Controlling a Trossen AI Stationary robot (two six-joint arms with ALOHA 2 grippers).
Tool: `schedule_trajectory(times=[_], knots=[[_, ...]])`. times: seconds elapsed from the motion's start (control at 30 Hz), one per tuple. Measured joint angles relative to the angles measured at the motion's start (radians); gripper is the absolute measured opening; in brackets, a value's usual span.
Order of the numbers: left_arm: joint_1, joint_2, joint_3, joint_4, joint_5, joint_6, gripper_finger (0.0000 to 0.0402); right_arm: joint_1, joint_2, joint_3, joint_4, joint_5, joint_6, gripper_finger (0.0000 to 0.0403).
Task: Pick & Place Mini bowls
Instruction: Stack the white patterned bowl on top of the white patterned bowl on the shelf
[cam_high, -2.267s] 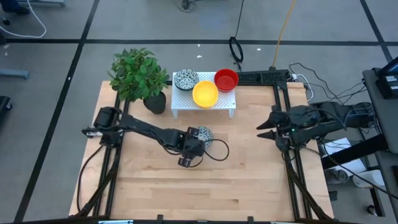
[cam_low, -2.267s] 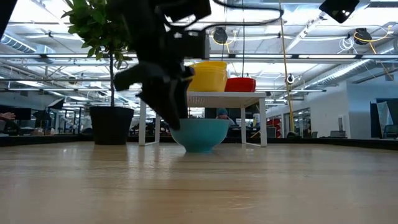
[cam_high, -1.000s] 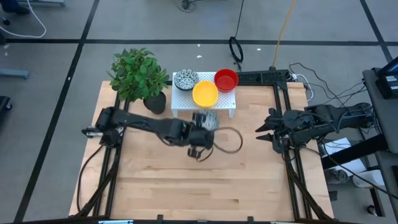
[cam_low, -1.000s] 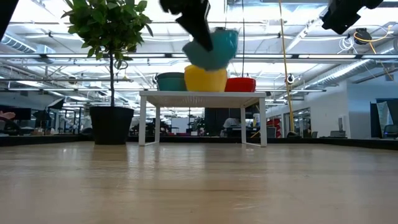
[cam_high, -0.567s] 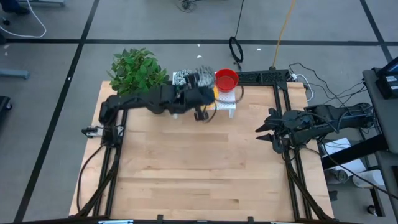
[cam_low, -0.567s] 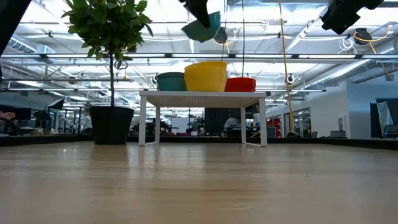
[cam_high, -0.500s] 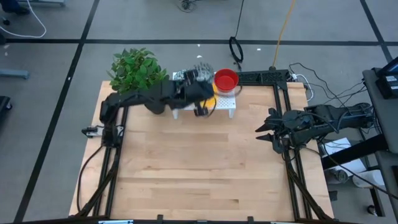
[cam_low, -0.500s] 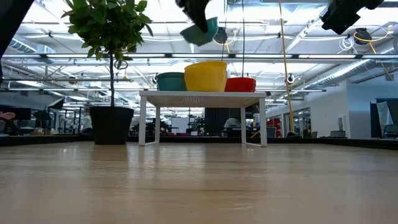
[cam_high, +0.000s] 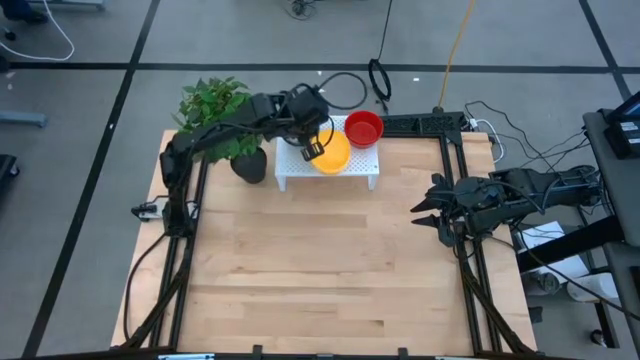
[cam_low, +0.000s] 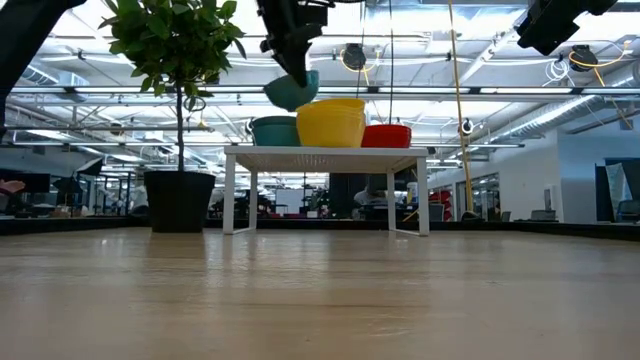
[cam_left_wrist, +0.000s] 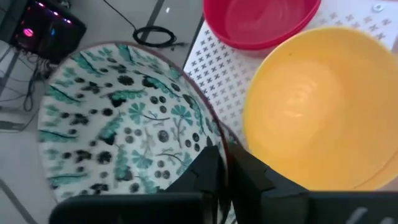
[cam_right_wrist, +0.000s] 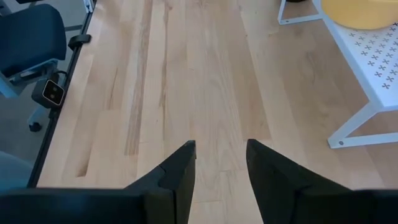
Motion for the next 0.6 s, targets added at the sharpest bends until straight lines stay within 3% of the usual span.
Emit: schedule_trajectory(times=[0.13,0.33,0.6], knots=[[0.018,0.0,0.0,-0.016,0.001,0.011,0.0031,0.0,0.0,0.0,0.007,0.0,0.0,0.013],[0.044,0.01,0.001,-0.051,0.048,-0.017,0.001,0.0,0.0,0.0,0.01,0.0,0.0,0.013],[0.058,0.022,-0.056,-0.099,0.035,0.008,0.0026,0.0,0.0,0.0,0.008,0.0,0.0,0.013]])
